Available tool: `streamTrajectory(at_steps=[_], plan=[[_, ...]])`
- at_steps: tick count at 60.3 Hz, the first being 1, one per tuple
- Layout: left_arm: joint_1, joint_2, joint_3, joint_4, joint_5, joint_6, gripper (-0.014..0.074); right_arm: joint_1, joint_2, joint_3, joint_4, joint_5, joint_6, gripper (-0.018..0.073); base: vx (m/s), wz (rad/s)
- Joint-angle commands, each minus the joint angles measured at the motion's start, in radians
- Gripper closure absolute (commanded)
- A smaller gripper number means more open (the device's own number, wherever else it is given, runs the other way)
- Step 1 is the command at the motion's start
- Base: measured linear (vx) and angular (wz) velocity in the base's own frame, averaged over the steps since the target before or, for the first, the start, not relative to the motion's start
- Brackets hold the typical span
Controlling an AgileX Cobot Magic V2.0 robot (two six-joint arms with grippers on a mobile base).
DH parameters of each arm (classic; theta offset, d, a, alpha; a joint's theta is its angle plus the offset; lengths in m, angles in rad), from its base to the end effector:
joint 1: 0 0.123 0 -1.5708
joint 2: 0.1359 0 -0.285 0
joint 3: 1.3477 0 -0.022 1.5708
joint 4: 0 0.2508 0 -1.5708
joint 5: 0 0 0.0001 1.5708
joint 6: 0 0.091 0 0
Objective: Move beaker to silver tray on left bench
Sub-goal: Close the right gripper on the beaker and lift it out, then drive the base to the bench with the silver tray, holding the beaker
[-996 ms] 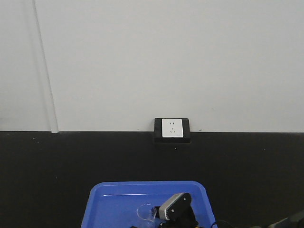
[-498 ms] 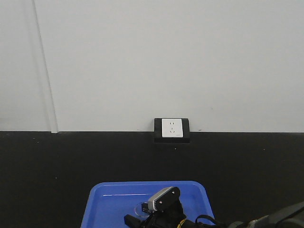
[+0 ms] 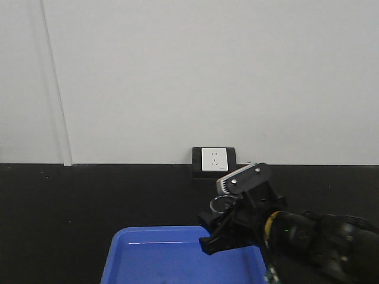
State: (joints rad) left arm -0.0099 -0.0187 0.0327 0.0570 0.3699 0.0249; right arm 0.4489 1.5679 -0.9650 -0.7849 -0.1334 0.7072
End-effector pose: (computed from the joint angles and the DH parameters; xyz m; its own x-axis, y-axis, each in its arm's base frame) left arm 0.0525 0.0014 0.1700 -0.2917 0.0808 -0.9531 0.0130 0.9967 0.0806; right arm 0.3112 0.1593 0.2638 -0.3300 -0.2398 -0.9130 -0.5349 0.8444 -0.0285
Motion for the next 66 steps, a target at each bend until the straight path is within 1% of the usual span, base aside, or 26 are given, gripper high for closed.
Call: streamTrajectory(at_steps=[1,9,22,36,44,66], plan=[[-0.006,-0.007,0.020,-0.003,-0.076,-0.002,0.0595,-0.002,-0.197,0.071,-0.024,-0.021,0.008,0.0573,0.00,0.00],[-0.006,-0.007,0.020,-0.003,-0.076,-0.002,0.0595,-0.002,-0.438,0.233,-0.017,0.028,0.008,0.0573,0.00,0.00],[-0.006,-0.007,0.020,-0.003,-0.076,-0.002,0.0595,-0.002,-0.768,0.477,-0.018,0.165,0.007,0.0573,0.00,0.00],[-0.006,-0.007,0.020,-0.003,-0.076,-0.002,0.0595,-0.002,-1.091,0.611,-0.024,0.179,0.005,0.0573,0.00,0.00],[-0.006,-0.007,0.020,-0.003,-0.076,-0.002,0.0595,-0.002,-1.167,0.640,-0.013,0.218,0.008,0.0573,0.00,0.00],[-0.006,-0.007,0.020,-0.003,-0.076,-0.002,0.0595,-0.002,-1.172,0.665,-0.016,0.228,0.008,0.0570,0.00,0.00]])
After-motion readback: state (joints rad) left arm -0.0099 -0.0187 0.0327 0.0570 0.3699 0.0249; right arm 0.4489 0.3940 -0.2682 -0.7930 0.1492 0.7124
